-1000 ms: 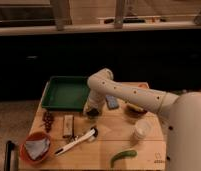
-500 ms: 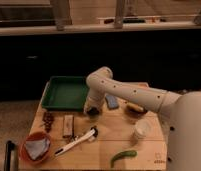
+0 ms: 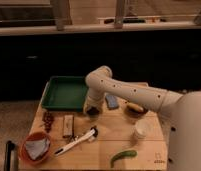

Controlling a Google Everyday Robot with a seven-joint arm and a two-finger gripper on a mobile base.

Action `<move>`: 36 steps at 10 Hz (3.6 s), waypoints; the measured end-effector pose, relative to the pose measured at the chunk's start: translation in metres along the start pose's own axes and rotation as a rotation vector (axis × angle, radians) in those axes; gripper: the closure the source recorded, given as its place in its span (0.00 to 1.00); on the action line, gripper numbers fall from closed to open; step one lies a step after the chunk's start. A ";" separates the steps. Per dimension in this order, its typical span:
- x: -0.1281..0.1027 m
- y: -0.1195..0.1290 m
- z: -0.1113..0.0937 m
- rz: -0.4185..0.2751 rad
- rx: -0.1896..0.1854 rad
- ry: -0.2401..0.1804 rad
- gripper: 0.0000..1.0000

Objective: Stack cups into tray

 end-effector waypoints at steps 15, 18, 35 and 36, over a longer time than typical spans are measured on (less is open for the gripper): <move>0.029 -0.054 -0.072 -0.121 0.023 0.125 1.00; 0.064 -0.065 -0.069 -0.137 0.040 0.137 1.00; 0.134 -0.081 0.027 -0.013 0.050 0.020 0.40; 0.134 -0.079 0.027 -0.009 0.051 0.013 0.28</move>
